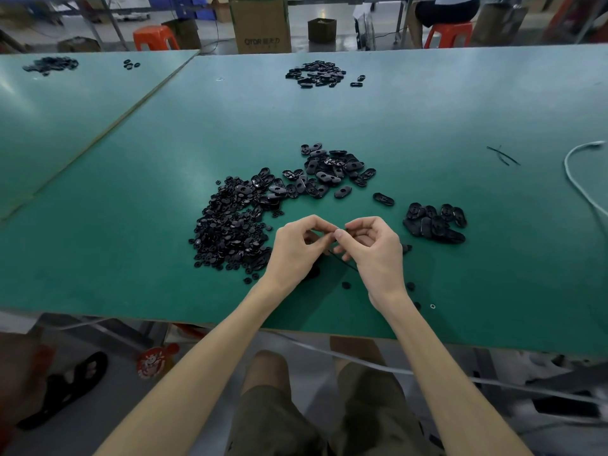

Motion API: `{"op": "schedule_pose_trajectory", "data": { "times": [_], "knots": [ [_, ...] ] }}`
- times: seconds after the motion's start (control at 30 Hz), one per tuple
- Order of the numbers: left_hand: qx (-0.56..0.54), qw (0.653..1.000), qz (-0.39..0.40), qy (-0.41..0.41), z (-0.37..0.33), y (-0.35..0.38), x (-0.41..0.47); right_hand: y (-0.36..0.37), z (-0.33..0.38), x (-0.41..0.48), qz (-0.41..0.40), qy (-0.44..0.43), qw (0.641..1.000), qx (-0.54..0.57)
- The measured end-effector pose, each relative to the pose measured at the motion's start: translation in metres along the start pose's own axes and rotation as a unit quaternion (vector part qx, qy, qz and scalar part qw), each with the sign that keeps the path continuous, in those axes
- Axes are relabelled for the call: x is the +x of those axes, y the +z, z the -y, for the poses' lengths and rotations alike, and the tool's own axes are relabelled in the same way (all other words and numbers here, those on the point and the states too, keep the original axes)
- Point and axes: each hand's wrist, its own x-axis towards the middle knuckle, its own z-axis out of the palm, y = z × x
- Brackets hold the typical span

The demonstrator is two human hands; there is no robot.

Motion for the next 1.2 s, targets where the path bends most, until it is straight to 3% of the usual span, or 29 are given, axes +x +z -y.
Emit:
{"op": "schedule_pose_trajectory", "data": {
  "times": [1.2],
  "knots": [
    [-0.219,0.974,0.025,-0.062,0.002,-0.013,0.003,0.002,0.004,0.001,0.035,-0.024,0.999,-0.006]
  ]
}}
